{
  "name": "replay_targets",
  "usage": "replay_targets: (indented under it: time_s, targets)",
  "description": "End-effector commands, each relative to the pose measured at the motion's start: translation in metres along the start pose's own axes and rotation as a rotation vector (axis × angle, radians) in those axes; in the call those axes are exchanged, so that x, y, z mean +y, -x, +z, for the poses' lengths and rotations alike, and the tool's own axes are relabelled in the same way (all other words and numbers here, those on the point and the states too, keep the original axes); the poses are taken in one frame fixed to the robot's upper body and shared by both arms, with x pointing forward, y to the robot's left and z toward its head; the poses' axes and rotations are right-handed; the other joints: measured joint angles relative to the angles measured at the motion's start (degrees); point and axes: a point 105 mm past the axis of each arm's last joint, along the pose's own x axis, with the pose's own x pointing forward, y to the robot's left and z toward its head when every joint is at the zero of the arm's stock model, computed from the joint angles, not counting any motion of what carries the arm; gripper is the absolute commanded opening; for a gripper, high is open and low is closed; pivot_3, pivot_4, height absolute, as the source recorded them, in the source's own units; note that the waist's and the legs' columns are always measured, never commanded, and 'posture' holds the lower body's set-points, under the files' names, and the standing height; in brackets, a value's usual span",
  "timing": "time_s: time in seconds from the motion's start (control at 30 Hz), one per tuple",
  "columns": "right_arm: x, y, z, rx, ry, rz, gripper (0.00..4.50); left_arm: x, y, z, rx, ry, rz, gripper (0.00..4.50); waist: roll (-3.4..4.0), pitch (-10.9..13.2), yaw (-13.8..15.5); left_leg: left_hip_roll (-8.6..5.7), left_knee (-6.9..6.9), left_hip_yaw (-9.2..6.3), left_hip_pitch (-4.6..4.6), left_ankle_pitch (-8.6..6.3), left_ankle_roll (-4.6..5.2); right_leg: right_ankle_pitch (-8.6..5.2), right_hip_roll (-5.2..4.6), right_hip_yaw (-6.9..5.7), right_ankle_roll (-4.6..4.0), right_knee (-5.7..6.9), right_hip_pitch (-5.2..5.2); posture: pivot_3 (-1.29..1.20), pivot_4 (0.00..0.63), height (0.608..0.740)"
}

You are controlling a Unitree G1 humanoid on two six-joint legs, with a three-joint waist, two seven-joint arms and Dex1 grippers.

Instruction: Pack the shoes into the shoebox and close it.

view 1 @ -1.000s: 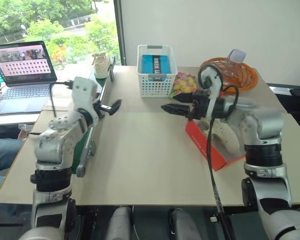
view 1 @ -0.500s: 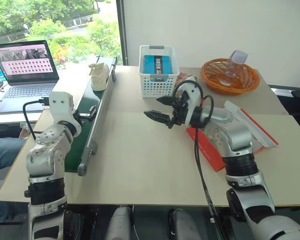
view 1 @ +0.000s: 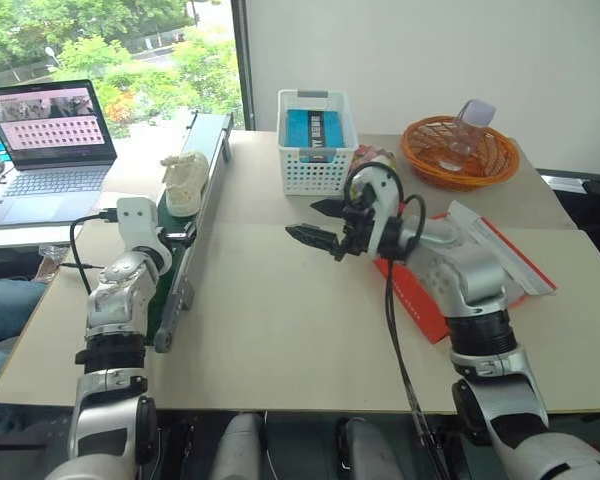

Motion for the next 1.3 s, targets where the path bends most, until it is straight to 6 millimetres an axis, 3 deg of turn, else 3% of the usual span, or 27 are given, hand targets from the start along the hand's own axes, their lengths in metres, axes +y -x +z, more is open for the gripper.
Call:
replay_targets:
  time_s: [0.03,0.27,0.4,0.5,0.6,0.73,0.83,0.93,1.07,1.3]
  targets:
    - [0.004,0.006,0.016,-0.051,0.021,0.006,4.5,0.0,-0.004,0.021,-0.072,-0.027,0.004,4.48,0.0,0.0,0.0,0.0,0.0,0.0,0.0,0.0,0.0,0.0,0.0,0.0,0.0,0.0,0.0,0.0,0.15,0.735]
    - [0.003,0.008,0.021,-0.066,0.001,0.002,4.5,0.002,-0.007,0.005,0.002,0.004,0.011,4.48,0.0,0.0,0.1,0.0,-0.02,0.0,0.0,0.0,0.0,0.0,0.0,-0.02,0.0,0.01,0.01,0.0,0.15,0.735]
    - [0.002,0.009,0.023,-0.064,0.006,-0.002,4.5,0.0,-0.008,0.0,0.03,0.053,0.006,3.33,0.0,0.0,0.2,0.0,-0.01,0.0,0.0,0.0,0.0,-0.01,-0.01,-0.02,0.0,0.0,0.03,0.0,0.15,0.735]
    - [0.002,0.009,0.024,-0.063,0.01,-0.002,4.5,-0.001,-0.009,0.004,0.021,0.064,0.005,2.88,0.0,0.0,0.3,0.0,-0.02,0.0,0.01,0.0,-0.01,-0.01,-0.01,-0.03,-0.02,0.02,0.04,0.0,0.15,0.735]
    - [0.002,0.009,0.024,-0.061,0.013,-0.002,4.5,-0.009,-0.009,0.025,-0.044,0.058,-0.006,2.57,0.0,0.0,0.3,0.0,-0.02,0.0,0.03,0.0,-0.01,0.03,-0.03,-0.04,-0.05,0.01,0.06,0.0,0.15,0.735]
    - [-0.002,0.012,0.04,-0.141,-0.065,-0.009,4.5,-0.046,-0.007,0.068,-0.203,0.105,-0.136,2.5,-0.03,0.0,0.6,0.0,-0.01,-0.01,-0.02,0.0,-0.01,0.05,-0.04,-0.06,-0.07,-0.02,0.04,0.0,0.15,0.735]
    - [-0.021,0.019,0.069,-0.335,-0.332,-0.048,4.5,-0.096,0.0,0.084,-0.264,0.083,-0.304,2.5,-0.05,0.0,0.4,0.0,0.02,-0.01,-0.19,0.01,-0.02,0.08,-0.04,-0.07,-0.06,-0.08,-0.06,0.0,0.15,0.735]
    - [-0.04,0.026,0.081,-0.451,-0.548,-0.091,4.5,-0.131,0.01,0.094,-0.295,0.105,-0.415,2.5,-0.05,0.0,0.6,-0.01,0.03,-0.01,-0.26,0.02,-0.01,0.5,-0.02,-0.07,0.04,-0.09,-0.05,0.0,0.15,0.735]
    - [-0.059,0.036,0.079,-0.527,-0.799,-0.143,4.5,-0.187,0.029,0.102,-0.309,0.106,-0.599,2.5,-0.05,0.0,0.2,-0.02,0.03,-0.01,-0.24,0.03,0.02,0.48,-0.02,-0.07,0.07,-0.16,0.02,0.0,0.15,0.735]
    - [-0.064,0.042,0.065,-0.507,-0.892,-0.212,4.5,-0.239,0.05,0.111,-0.314,0.106,-0.778,2.5,-0.03,0.0,-0.8,-0.02,0.07,-0.06,-0.21,0.18,0.27,0.29,0.0,-0.04,0.4,-0.09,-0.01,0.0,0.15,0.735]
